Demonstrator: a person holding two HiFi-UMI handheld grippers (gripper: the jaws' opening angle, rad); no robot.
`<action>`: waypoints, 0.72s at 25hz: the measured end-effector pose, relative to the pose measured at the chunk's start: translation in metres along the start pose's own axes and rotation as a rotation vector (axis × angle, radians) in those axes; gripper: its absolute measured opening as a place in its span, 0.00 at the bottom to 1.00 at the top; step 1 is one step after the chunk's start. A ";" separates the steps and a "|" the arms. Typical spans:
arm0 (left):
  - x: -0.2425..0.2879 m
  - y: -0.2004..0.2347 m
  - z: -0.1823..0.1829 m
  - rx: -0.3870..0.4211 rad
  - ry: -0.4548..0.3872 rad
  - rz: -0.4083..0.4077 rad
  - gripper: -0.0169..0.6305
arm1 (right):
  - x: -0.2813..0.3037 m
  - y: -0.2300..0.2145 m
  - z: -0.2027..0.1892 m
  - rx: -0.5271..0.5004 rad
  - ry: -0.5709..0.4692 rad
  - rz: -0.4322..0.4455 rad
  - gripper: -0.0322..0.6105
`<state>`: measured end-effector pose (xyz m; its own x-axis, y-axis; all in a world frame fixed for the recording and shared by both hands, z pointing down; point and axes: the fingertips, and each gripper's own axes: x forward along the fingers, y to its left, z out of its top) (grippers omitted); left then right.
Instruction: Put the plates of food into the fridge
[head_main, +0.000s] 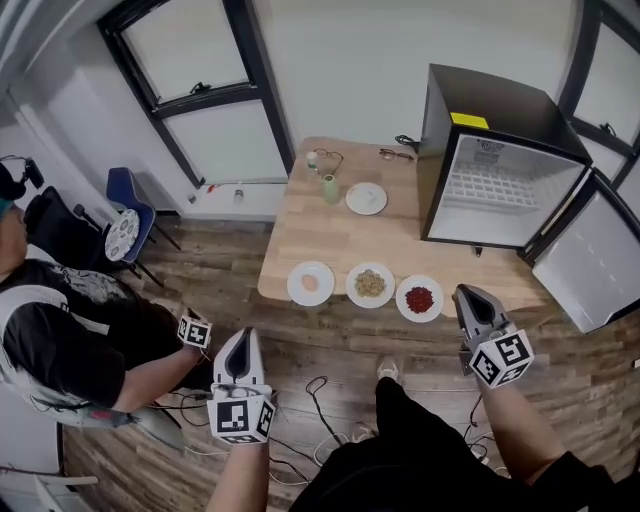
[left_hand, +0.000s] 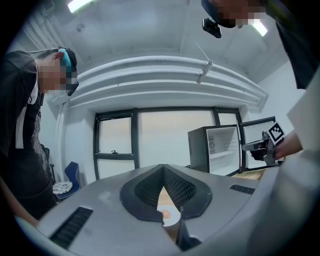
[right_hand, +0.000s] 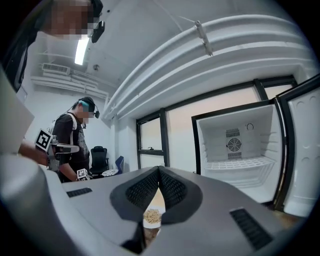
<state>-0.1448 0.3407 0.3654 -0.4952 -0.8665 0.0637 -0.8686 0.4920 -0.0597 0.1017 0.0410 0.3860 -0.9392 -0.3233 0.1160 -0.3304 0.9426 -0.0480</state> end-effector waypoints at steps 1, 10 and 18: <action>0.005 0.004 0.001 0.002 0.006 0.009 0.03 | 0.011 -0.003 -0.002 0.006 0.002 0.005 0.08; 0.108 0.014 0.011 -0.010 0.009 0.033 0.03 | 0.115 -0.051 0.011 -0.009 -0.009 0.039 0.08; 0.199 0.008 0.025 0.020 0.001 0.037 0.03 | 0.173 -0.075 0.004 -0.001 0.008 0.124 0.08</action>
<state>-0.2497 0.1697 0.3531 -0.5271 -0.8475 0.0624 -0.8490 0.5220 -0.0817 -0.0365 -0.0858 0.4057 -0.9720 -0.2036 0.1172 -0.2117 0.9754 -0.0620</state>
